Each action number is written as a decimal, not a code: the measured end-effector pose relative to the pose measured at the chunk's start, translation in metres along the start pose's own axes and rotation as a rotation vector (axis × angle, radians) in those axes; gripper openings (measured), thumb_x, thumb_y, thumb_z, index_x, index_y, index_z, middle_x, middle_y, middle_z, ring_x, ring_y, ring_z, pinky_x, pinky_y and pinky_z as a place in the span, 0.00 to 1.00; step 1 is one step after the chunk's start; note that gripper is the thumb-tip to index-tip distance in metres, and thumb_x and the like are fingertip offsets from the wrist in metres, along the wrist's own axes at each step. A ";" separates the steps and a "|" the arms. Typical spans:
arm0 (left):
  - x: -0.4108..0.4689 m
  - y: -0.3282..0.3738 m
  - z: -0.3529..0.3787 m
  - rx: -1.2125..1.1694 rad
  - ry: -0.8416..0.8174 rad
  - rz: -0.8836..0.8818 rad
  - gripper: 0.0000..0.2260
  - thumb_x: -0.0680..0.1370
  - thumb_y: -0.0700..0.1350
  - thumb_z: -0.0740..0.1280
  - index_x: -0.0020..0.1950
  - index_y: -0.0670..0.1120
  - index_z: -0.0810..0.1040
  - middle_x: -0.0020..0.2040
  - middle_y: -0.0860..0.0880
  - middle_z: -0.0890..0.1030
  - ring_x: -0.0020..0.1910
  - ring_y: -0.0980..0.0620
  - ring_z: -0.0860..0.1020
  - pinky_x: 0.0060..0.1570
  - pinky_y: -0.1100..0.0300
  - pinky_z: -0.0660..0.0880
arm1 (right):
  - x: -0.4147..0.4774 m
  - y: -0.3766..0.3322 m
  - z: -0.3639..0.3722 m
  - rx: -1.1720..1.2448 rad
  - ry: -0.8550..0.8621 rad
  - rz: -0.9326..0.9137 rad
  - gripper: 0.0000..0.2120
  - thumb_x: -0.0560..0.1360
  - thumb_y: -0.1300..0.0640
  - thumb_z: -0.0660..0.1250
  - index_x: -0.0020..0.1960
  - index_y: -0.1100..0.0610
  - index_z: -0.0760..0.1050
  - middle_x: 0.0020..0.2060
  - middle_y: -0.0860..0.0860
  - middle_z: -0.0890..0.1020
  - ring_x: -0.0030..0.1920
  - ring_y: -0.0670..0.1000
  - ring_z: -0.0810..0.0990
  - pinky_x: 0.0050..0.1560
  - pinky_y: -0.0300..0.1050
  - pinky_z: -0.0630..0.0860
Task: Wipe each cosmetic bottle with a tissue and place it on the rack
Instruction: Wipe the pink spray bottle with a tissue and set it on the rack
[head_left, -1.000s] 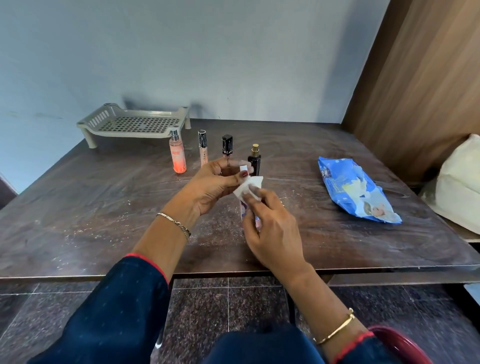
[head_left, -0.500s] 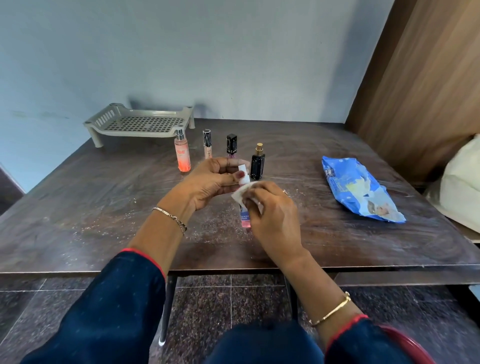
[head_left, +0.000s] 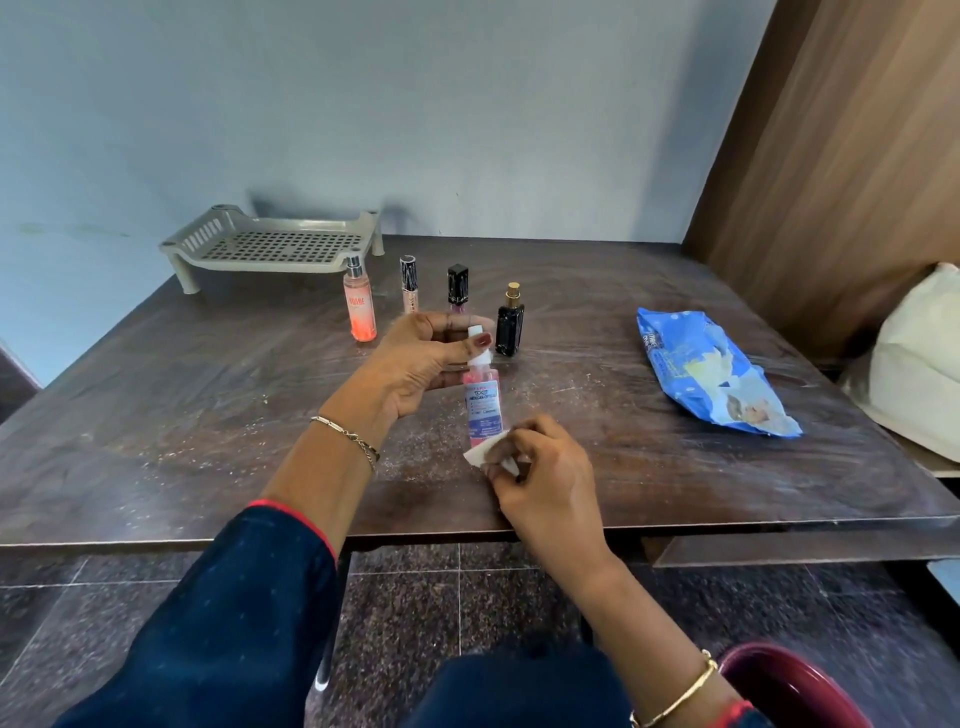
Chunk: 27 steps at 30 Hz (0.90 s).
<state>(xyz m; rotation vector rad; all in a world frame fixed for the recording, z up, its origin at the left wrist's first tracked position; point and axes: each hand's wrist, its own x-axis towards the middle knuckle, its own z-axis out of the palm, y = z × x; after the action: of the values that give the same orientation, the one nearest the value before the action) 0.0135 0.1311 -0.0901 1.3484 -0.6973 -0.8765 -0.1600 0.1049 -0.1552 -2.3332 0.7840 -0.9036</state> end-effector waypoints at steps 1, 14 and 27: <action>-0.001 0.000 -0.001 -0.013 0.001 0.003 0.10 0.72 0.37 0.71 0.53 0.43 0.82 0.49 0.47 0.84 0.43 0.55 0.82 0.42 0.61 0.81 | 0.002 -0.001 -0.001 0.018 0.003 0.010 0.06 0.67 0.65 0.73 0.39 0.55 0.80 0.42 0.45 0.77 0.41 0.44 0.77 0.42 0.37 0.75; -0.003 0.001 -0.006 -0.080 -0.049 0.070 0.11 0.72 0.34 0.69 0.54 0.41 0.80 0.54 0.40 0.82 0.51 0.47 0.82 0.50 0.55 0.80 | 0.047 -0.017 -0.002 0.369 0.112 0.182 0.09 0.69 0.61 0.75 0.44 0.52 0.78 0.45 0.45 0.80 0.45 0.41 0.80 0.44 0.29 0.76; -0.010 0.002 -0.026 -0.153 -0.141 0.064 0.17 0.71 0.33 0.67 0.60 0.37 0.77 0.56 0.40 0.82 0.57 0.48 0.81 0.52 0.62 0.79 | 0.040 -0.006 -0.006 0.602 -0.083 0.360 0.10 0.64 0.67 0.77 0.38 0.56 0.79 0.41 0.52 0.84 0.43 0.49 0.84 0.46 0.40 0.80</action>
<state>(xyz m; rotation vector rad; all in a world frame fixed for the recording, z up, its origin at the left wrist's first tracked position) 0.0301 0.1531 -0.0906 1.1308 -0.7618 -0.9607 -0.1382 0.0804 -0.1304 -1.6315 0.7393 -0.7471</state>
